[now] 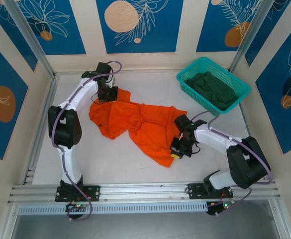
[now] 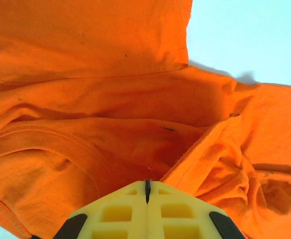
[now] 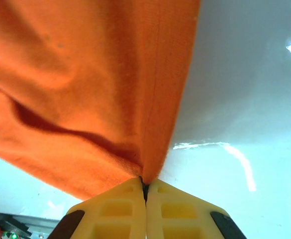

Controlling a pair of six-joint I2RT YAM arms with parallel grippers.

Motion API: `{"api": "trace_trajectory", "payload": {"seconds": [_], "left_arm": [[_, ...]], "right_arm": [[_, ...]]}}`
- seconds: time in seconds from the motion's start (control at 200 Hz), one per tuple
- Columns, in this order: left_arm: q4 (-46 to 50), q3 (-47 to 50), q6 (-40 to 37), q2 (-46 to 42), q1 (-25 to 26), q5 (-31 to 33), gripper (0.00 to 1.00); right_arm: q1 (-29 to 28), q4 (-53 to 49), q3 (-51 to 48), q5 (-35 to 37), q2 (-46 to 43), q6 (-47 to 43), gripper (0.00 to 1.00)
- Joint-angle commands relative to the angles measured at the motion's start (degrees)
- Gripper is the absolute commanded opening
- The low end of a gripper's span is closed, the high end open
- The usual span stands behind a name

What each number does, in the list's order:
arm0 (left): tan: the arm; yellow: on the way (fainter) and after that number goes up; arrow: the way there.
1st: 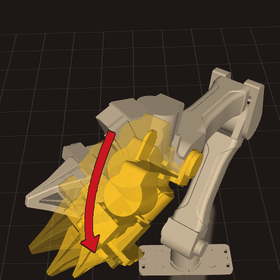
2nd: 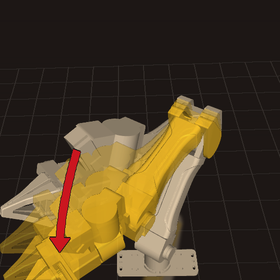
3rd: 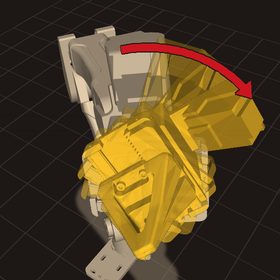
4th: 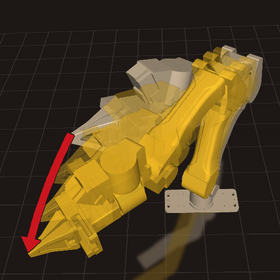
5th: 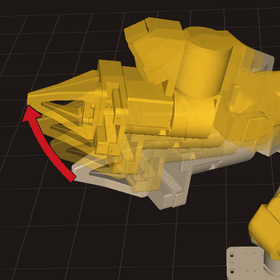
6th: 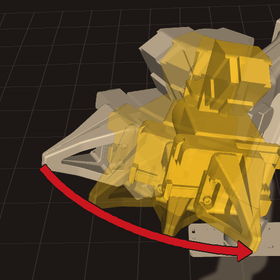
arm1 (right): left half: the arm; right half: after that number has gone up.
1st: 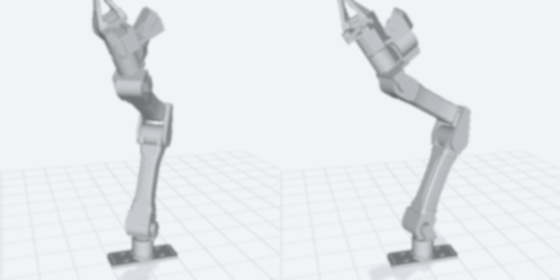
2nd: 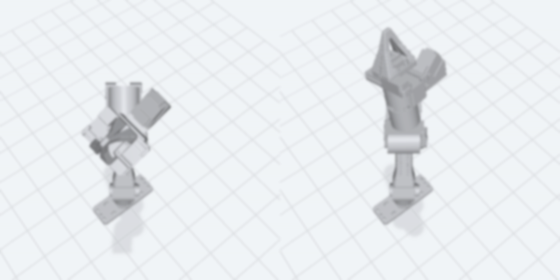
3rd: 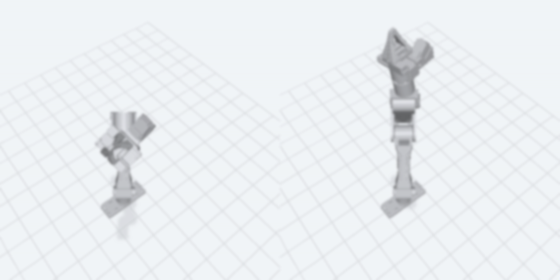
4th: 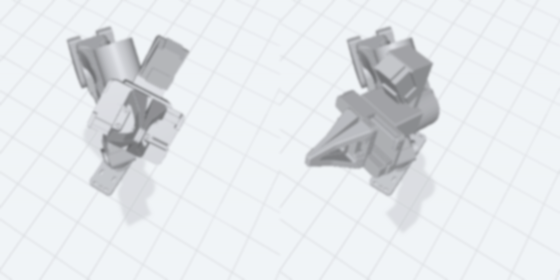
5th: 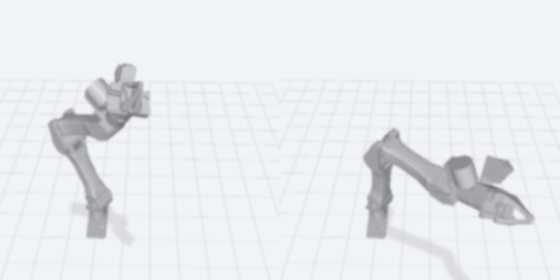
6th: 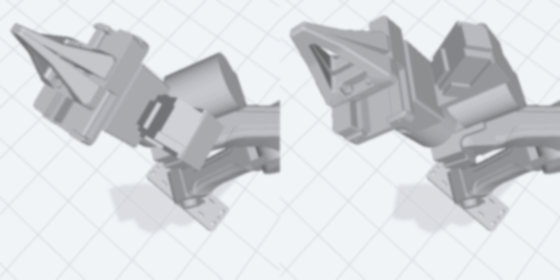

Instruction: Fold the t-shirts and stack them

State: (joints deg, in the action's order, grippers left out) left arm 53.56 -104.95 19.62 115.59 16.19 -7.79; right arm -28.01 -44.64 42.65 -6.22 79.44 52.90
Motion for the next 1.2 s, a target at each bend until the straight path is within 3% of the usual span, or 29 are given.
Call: {"api": "trace_trajectory", "payload": {"seconds": [0.0, 0.33, 0.55, 0.64, 0.77, 0.93, 1.055, 1.195], "left_arm": [[0.18, 0.53, 1.33, -5.52, 0.61, 1.97, 0.0], [-4.16, -2.25, 5.8, -13.5, 0.11, 8.7, 0.0], [-5.23, -14.64, 7.07, -13.77, -1.68, 6.77, 0.0], [-6.9, -14.72, 5.8, -16.2, -1.86, 6.3, 0.0], [-9.99, -2.5, 5.19, -24.57, -1.86, 7.75, 0.0], [-10.17, 24.54, 9.47, -39.68, -1.78, 10.99, 0.0], [-4.15, 41.91, 15.67, -53.7, -1.95, 20.55, 0.0], [2.29, 48.77, 20.94, -65.09, -2.24, 29.21, 0.0]], "right_arm": [[-0.14, -4.58, 1.86, 0.07, -3.84, -1.53, 0.06], [5.05, -5.51, 13.86, 1.54, -9.93, -5.09, 0.01], [10.56, -4.12, 27.49, 0.71, -7.18, -10.07, 0.01], [11.01, -2.59, 29.09, -0.58, -8.07, -12.33, 0.02], [10.5, -2.07, 23.37, -1.99, -11.43, -13.81, 0.03], [7.61, -4.6, 7.3, -4.14, -17.85, -11.83, 0.04], [8.16, -11.15, -2.61, -2.26, -23.0, -6.92, 0.07], [9.24, -15.37, -1.5, 2.24, -23.36, -3.76, 0.14]]}}
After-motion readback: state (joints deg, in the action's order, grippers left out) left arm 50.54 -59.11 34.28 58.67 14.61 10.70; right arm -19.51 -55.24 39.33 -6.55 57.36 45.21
